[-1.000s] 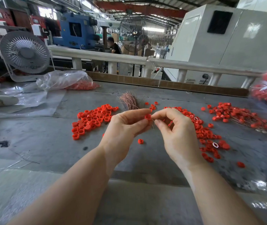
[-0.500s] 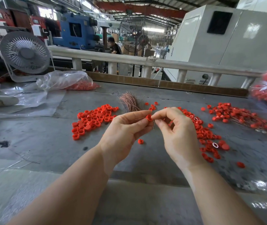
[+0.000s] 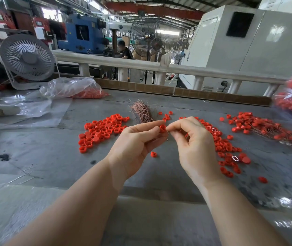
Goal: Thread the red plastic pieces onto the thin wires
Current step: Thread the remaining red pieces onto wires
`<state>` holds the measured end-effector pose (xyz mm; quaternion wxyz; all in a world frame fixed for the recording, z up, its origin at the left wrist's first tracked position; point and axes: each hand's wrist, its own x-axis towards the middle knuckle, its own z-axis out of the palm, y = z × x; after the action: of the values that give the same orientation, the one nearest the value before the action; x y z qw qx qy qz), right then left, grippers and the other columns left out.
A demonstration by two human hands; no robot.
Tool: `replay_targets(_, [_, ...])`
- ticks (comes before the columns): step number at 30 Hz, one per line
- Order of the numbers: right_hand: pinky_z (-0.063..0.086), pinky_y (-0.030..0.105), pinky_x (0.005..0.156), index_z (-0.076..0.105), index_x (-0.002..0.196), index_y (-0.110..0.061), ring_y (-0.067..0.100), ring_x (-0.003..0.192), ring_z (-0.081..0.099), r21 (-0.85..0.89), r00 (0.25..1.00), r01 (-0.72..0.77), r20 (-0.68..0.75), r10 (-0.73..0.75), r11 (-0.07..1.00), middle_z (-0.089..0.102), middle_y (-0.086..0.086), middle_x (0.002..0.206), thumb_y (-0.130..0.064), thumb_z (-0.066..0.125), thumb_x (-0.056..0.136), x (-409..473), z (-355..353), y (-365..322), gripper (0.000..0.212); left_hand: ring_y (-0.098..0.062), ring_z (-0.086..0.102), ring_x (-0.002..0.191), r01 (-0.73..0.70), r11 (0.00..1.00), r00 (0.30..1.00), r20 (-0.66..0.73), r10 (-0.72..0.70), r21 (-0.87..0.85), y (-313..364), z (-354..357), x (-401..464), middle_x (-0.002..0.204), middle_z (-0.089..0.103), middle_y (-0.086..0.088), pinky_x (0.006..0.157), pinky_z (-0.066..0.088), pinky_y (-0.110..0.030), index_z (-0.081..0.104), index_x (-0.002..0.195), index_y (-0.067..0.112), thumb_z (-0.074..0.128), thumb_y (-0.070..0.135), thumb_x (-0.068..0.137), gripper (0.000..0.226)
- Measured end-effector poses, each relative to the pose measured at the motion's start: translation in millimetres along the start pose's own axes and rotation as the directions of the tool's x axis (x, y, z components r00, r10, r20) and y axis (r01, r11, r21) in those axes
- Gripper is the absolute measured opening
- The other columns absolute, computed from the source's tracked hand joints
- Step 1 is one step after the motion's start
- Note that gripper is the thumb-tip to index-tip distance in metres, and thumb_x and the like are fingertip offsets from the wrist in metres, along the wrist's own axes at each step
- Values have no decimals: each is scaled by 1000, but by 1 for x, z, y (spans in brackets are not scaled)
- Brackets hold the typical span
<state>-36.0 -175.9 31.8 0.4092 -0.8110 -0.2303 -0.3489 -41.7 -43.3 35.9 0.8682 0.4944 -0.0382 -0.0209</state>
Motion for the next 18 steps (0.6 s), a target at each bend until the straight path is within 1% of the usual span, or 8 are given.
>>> replay_targets(3, [47,36,75,70,80,-8,23,81,58,-30,1000,28,5,-28,999,62,2,80,5,63,82,-1,0,-1,15,-14,69,72,9,1000,1000,-7,-9,-21,2,0,-1,79,72,-12,62,55,-19,75,76,7,50,-2,89,30])
replay_targets(8, [48,38,74,70,80,-7,23,80,58,-33,999,45,9,-45,998,63,4,80,4,62,83,-1,0,-2,13,-14,70,72,22,999,1000,-14,-23,-39,1,0,-2,80,72,-12,65,56,-19,70,86,3,48,-6,89,23])
replay_targets(11, [48,38,74,70,80,-7,22,79,58,-18,999,45,2,-45,999,63,3,80,4,63,82,0,0,-1,13,-14,70,71,24,998,1000,-16,-25,-55,2,0,-2,79,72,-13,64,56,-19,70,85,2,49,-7,88,24])
replay_targets(15, [48,36,73,70,80,-7,21,79,58,-26,998,57,0,-57,998,62,2,79,4,63,82,-1,0,0,13,-14,69,69,17,998,1000,-25,-18,-56,2,0,-2,77,71,-13,60,55,-19,73,79,4,51,-4,88,25])
replay_targets(18, [47,32,73,70,79,-8,19,78,57,-37,997,72,-2,-72,997,62,0,79,3,64,82,-1,1,1,13,-15,70,69,16,999,999,-27,-17,-52,2,0,-2,77,72,-13,61,56,-19,73,78,4,51,-5,88,26])
